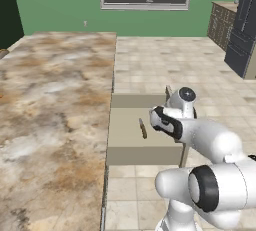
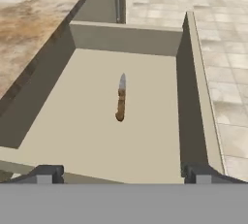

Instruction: Pick up the metallic utensils from the counter and place them in the open drawer. Make sure not to pick up any wooden utensils.

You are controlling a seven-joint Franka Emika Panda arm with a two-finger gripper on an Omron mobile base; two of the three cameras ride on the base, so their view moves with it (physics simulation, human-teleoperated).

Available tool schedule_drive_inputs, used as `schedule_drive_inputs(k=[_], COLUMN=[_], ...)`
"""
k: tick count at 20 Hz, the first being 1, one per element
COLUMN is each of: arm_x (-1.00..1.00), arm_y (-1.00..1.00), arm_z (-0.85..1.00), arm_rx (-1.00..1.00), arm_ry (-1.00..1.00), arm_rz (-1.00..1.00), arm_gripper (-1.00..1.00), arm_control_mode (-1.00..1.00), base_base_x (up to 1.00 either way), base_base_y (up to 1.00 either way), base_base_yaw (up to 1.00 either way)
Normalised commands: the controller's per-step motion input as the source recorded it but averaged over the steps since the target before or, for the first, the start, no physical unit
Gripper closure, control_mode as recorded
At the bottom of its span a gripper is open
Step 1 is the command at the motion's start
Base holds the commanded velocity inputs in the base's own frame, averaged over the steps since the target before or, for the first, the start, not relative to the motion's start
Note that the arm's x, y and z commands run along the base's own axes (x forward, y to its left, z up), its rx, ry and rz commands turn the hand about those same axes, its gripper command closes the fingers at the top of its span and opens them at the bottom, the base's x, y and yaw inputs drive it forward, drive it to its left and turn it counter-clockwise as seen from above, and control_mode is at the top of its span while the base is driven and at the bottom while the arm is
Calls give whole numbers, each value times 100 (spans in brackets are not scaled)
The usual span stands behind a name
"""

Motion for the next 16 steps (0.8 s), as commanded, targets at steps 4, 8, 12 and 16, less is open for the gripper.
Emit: schedule_drive_inputs(k=[4,8,12,16], arm_x=[-50,-52,-67,-61], arm_y=[0,0,0,0], arm_z=[100,100,100,77], arm_rx=[0,0,0,0], arm_ry=[1,0,2,6], arm_rz=[0,0,1,4], arm_gripper=[-100,-100,-100,-100], arm_control_mode=[-100,-100,-100,-100], base_base_x=[0,0,0,0], base_base_y=[0,0,0,0], base_base_yaw=[0,0,0,0])
